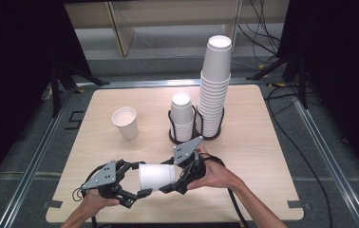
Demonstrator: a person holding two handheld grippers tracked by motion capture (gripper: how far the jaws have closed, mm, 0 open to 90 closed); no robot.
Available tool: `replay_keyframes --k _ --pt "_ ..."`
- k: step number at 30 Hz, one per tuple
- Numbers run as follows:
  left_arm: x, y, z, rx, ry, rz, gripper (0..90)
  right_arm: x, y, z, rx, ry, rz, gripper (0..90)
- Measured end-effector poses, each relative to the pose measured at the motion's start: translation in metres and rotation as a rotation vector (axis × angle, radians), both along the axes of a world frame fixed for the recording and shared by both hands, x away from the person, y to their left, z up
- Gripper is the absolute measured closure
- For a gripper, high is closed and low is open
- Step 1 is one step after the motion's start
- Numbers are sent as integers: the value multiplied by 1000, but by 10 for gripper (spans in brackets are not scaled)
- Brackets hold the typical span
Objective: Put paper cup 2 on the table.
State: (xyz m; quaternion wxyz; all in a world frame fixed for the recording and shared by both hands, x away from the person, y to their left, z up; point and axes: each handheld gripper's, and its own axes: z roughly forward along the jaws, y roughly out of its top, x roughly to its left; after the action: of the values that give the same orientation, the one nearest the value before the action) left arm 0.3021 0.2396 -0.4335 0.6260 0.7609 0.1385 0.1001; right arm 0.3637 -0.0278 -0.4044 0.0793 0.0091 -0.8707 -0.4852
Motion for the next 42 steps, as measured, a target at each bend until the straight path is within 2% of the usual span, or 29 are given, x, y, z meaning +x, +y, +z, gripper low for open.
replay_keyframes --k 3,4,5,7,8,9,10,11,13,14,18,19,22,23,26,30,32,33,34,36,37,38,39,40,42 --pt "1 -1 -1 12 -1 2 134 1 -2 3 -9 -16 -11 178" --pt "0 1 0 49 5 13 134 1 -3 4 -24 -31 -15 165" --pt "1 1 1 59 4 10 134 1 -4 6 -35 -53 -20 156" --pt "1 0 1 86 8 21 134 -1 -5 9 -47 -66 -18 158" --pt "1 1 1 125 10 25 135 -2 -6 11 -54 -76 -23 157" --pt "1 0 0 131 6 26 135 -3 -6 13 -72 -82 -34 157" --pt "1 0 0 165 7 32 135 -4 -6 15 -79 -93 -40 157" --pt "1 -1 -1 177 1 30 135 -4 -6 16 -88 -115 -45 158" --pt "1 -2 -2 237 -10 41 135 -6 -4 16 -116 -143 -45 156" --pt "0 -3 -2 261 -15 44 135 -8 -3 15 -137 -142 -48 157" --pt "-2 -8 -2 318 -21 36 134 -10 4 10 -179 -167 -43 158" --pt "-3 -10 -3 300 -16 39 135 -11 6 8 -190 -172 -42 158" --pt "-5 -11 -2 342 -16 31 134 -14 12 3 -225 -180 -35 158" --pt "-5 -13 -3 331 -22 36 134 -15 14 2 -231 -182 -34 159" --pt "-6 -13 -1 351 -25 28 134 -17 20 -1 -273 -217 -30 159" --pt "-6 -14 -1 353 -25 28 133 -19 26 -4 -292 -228 -11 159" --pt "-7 -15 -1 360 -30 29 133 -19 30 -5 -302 -255 -6 159" --pt "-6 -15 -1 370 -27 22 132 -20 31 -6 -313 -236 -14 159" --pt "-7 -16 -1 362 -26 21 132 -20 33 -5 -318 -259 -4 160" --pt "-7 -17 -1 361 -31 25 132 -21 36 -7 -328 -270 -3 160" --pt "-8 -17 0 360 -31 23 131 -21 38 -8 -331 -262 0 160" --pt "-7 -17 0 366 -34 19 131 -21 39 -9 -336 -273 3 161" --pt "-7 -18 -1 354 -29 14 131 -22 40 -10 -340 -254 2 164" --pt "-8 -18 0 362 -29 20 131 -21 41 -10 -334 -269 7 166" --pt "-8 -18 0 363 -29 18 130 -22 42 -10 -334 -267 4 171"
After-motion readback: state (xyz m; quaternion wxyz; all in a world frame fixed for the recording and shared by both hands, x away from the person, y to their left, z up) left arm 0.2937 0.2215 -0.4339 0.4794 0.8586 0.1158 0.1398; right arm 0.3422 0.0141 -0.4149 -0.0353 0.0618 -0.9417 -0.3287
